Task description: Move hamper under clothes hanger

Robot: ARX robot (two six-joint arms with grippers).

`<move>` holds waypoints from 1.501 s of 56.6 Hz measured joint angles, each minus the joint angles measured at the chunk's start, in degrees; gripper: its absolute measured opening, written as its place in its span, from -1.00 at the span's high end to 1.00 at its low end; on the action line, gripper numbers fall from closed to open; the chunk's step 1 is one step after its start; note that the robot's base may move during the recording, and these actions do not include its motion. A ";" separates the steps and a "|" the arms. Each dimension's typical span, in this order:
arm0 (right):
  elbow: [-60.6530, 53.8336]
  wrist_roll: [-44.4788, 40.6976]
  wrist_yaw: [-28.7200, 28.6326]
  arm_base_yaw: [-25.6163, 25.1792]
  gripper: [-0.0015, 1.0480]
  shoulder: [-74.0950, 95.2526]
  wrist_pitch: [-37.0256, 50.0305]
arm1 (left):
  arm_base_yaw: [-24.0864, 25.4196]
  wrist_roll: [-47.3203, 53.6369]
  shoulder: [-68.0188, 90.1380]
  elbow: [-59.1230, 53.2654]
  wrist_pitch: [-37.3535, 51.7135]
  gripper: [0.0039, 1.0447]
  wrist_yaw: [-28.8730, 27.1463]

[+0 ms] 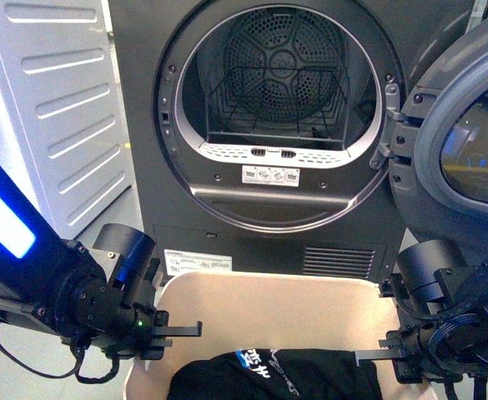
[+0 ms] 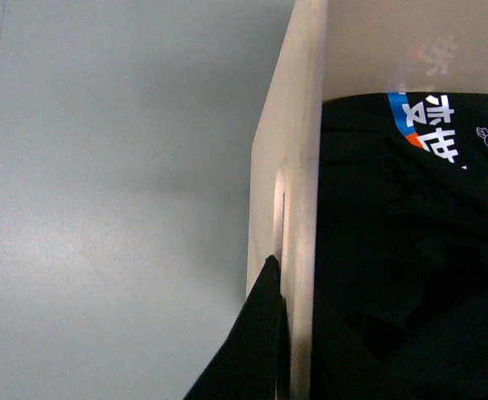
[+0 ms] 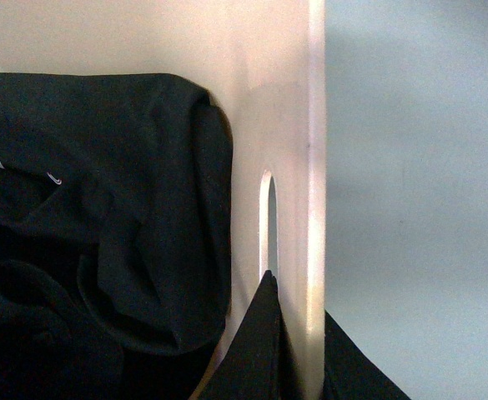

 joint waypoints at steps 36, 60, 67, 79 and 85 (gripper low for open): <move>-2.01 -0.52 -0.96 0.07 0.95 -3.15 0.76 | -0.22 0.17 -4.15 -1.99 0.07 0.93 -0.92; -2.01 -0.52 -0.96 0.07 0.95 -3.15 0.76 | -0.22 0.17 -4.15 -1.99 0.07 0.93 -0.90; -2.01 -0.52 -1.03 0.42 0.95 -3.15 0.79 | 0.02 0.17 -4.15 -2.08 0.07 0.93 -1.27; -2.01 -0.46 -2.29 1.81 0.95 -3.15 0.87 | 1.38 0.20 -4.15 -2.16 0.07 0.93 -2.19; -1.95 -0.50 -1.31 1.05 0.95 -3.21 0.90 | 0.63 0.22 -4.15 -2.12 0.13 0.93 -1.40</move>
